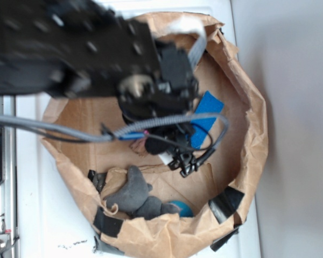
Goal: Grab the wood chip.
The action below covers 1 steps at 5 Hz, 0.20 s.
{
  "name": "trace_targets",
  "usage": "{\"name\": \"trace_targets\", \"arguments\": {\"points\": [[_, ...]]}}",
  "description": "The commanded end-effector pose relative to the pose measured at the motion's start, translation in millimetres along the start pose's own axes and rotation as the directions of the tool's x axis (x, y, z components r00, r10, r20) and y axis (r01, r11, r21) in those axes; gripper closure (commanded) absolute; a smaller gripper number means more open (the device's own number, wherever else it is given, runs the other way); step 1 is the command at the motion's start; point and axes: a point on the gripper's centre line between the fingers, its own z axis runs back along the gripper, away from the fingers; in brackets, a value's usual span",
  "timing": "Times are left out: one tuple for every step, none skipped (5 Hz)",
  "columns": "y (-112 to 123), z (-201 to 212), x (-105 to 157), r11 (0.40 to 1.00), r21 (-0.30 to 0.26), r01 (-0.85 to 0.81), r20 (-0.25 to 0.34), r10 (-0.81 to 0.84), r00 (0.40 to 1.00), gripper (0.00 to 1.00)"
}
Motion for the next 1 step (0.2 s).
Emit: {"name": "trace_targets", "arguments": {"points": [[-8.5,20.3,-14.1,0.962,0.16,0.22,0.141,-0.242,0.96,0.22]]}}
